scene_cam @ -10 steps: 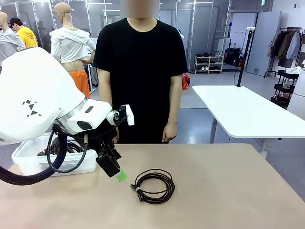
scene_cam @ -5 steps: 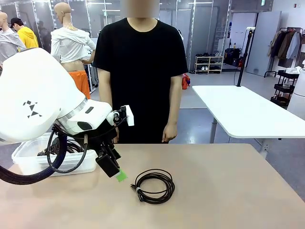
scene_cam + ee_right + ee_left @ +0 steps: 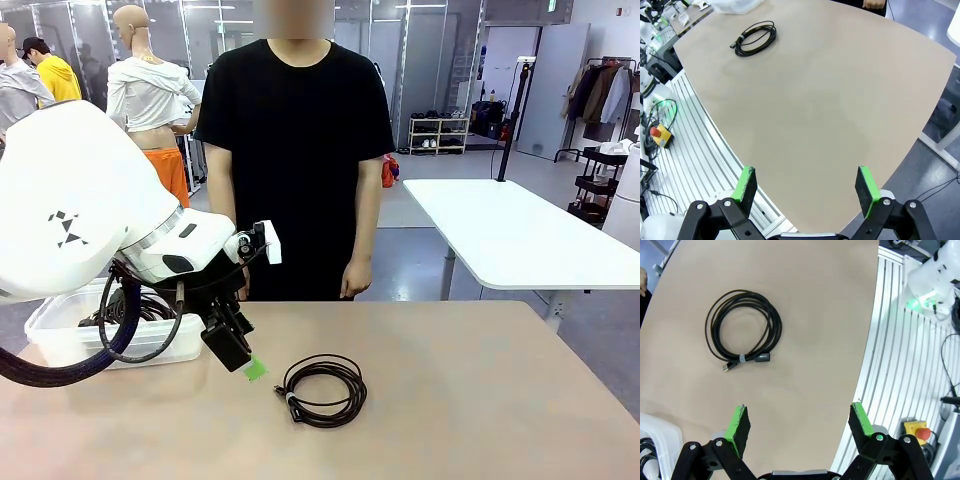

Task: Organize and store the cables.
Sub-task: Place the USB Extension Cable into the Organizing box.

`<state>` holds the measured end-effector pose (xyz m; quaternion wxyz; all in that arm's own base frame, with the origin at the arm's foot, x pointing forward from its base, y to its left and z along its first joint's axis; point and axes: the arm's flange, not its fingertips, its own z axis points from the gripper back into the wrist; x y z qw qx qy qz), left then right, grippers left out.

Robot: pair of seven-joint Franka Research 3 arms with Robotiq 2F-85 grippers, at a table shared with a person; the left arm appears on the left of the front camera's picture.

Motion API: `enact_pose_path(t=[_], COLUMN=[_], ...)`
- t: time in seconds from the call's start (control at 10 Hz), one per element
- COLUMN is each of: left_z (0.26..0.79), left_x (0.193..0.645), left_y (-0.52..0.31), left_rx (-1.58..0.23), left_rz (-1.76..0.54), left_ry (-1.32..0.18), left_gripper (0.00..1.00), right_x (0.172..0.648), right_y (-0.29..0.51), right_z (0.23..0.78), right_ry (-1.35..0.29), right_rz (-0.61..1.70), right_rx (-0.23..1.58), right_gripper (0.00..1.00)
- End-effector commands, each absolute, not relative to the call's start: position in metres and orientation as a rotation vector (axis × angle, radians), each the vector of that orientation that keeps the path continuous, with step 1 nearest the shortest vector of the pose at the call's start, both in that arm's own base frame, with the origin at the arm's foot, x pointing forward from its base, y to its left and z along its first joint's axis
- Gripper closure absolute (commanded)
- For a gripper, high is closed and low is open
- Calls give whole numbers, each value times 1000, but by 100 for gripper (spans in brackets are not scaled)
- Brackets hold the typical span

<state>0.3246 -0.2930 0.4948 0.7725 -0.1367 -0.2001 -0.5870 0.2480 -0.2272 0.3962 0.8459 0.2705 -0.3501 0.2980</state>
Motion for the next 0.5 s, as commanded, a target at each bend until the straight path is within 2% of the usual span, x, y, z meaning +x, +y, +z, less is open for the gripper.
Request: enact_pose_path(t=[0.0,0.1,0.2,0.4], left_z=[492,490,481,464], left_x=[355,372,386,400], left_y=[-354,-384,-408,-427], left_rx=[-203,-216,-143,-144], left_rz=[-1286,-1271,-1192,-1165], left_ry=[-337,-297,-244,-192], left_gripper=[0,0,0,0], right_x=[249,249,249,249], right_y=[-230,-230,-230,-230], right_z=[397,397,397,397], right_ry=[-758,-758,-758,-758], right_rz=[647,647,647,647], right_rx=[574,574,574,574], right_gripper=[0,0,0,0])
